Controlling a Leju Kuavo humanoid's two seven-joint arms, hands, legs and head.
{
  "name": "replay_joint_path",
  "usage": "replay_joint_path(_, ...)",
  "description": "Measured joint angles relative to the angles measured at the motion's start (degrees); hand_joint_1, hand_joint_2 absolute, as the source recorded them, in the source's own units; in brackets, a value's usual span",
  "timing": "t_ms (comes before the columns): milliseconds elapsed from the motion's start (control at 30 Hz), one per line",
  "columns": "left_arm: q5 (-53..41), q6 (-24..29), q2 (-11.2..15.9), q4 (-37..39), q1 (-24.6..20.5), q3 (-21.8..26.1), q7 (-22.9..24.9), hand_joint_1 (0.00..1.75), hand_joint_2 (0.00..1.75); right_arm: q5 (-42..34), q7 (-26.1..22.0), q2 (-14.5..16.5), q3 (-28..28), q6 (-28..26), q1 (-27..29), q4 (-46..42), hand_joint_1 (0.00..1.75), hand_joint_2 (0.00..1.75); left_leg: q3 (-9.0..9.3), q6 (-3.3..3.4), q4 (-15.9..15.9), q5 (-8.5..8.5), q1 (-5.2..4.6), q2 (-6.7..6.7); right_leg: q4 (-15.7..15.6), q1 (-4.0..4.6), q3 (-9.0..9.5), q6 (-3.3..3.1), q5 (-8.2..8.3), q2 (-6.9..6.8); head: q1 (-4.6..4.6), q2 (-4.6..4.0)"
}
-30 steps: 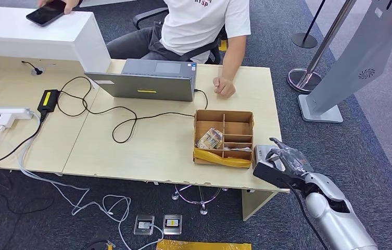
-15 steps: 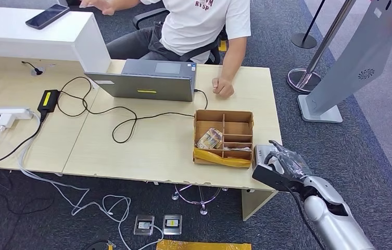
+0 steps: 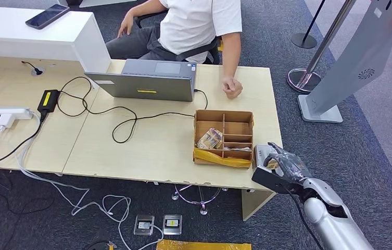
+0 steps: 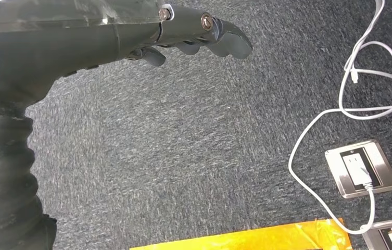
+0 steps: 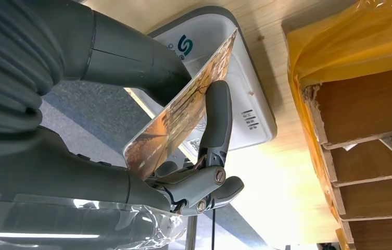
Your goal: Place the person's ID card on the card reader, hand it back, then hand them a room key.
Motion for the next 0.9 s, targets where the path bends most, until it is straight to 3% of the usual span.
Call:
replay_joint_path(700, -0.49, 0.29, -0.16, 0.02, -0.01, 0.0, 0.0, 0.0, 1.75, 0.9, 0.17, -0.76, -1.73, 0.9, -0.56, -1.54, 1.75, 1.75, 0.01, 0.0, 0.0, 0.0, 0.0, 0.0, 0.0, 0.0, 0.03, 0.0, 0.0, -0.01, 0.0, 0.0)
replay_joint_path(900, -1.3, 0.32, -0.16, 0.01, -0.07, -0.02, -0.01, 0.0, 1.75, 2.47, 0.63, -1.91, -3.69, 0.67, -3.96, -3.36, 1.75, 1.75, 0.0, 0.0, 0.0, 0.0, -0.01, 0.0, 0.01, -0.01, 0.02, 0.0, 0.01, 0.01, -0.01, 0.01)
